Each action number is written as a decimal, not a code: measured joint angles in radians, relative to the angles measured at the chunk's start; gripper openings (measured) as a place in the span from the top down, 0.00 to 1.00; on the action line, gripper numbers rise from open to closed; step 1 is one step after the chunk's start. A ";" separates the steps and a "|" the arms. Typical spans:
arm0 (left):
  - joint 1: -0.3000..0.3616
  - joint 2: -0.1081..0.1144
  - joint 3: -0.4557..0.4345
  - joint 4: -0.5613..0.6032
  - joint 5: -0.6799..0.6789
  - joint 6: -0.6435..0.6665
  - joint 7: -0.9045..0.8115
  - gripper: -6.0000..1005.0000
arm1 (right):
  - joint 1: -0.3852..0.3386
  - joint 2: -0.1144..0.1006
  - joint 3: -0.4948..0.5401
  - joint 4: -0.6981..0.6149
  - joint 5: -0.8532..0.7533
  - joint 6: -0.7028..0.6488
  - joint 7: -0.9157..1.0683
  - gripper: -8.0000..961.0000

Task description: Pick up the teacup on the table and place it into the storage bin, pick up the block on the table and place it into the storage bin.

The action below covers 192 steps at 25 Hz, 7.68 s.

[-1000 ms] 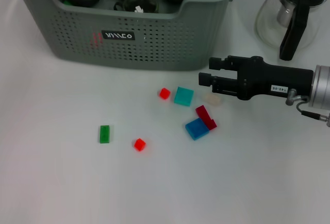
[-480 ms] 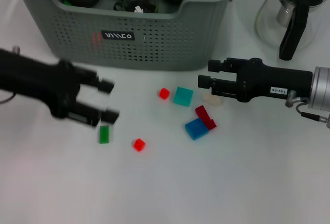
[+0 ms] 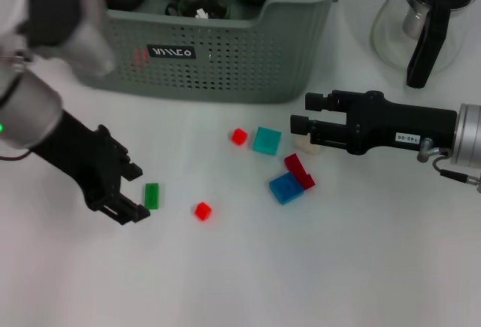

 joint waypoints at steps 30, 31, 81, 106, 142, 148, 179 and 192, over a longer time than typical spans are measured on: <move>0.043 -0.005 0.547 -0.077 0.198 -0.358 -0.260 0.34 | -0.007 0.000 0.000 0.000 -0.001 0.004 -0.003 0.33; 0.043 -0.005 0.547 -0.080 0.198 -0.360 -0.261 0.34 | -0.007 0.000 0.000 0.000 -0.001 0.004 -0.002 0.33; -0.255 0.229 -0.460 -0.636 -0.819 -0.460 -0.266 0.55 | -0.009 0.001 -0.001 0.006 -0.001 0.005 0.001 0.33; -0.226 0.154 -0.384 -0.440 -0.679 -0.678 -0.381 0.47 | -0.009 0.000 0.007 0.011 0.003 0.000 0.000 0.33; -0.079 0.001 0.074 -0.068 -0.050 -0.071 -0.405 0.43 | -0.002 -0.001 0.007 0.007 0.006 0.002 0.009 0.33; -0.096 -0.004 0.190 -0.085 -0.028 -0.116 -0.694 0.43 | -0.002 0.000 0.007 0.008 0.006 0.013 0.008 0.33; -0.180 -0.006 0.505 -0.246 0.030 -0.279 -0.933 0.51 | 0.007 -0.003 0.000 0.008 0.000 0.015 0.001 0.33; -0.175 -0.008 0.562 -0.249 0.044 -0.314 -0.951 0.62 | -0.001 -0.003 0.001 0.007 0.000 0.013 0.008 0.33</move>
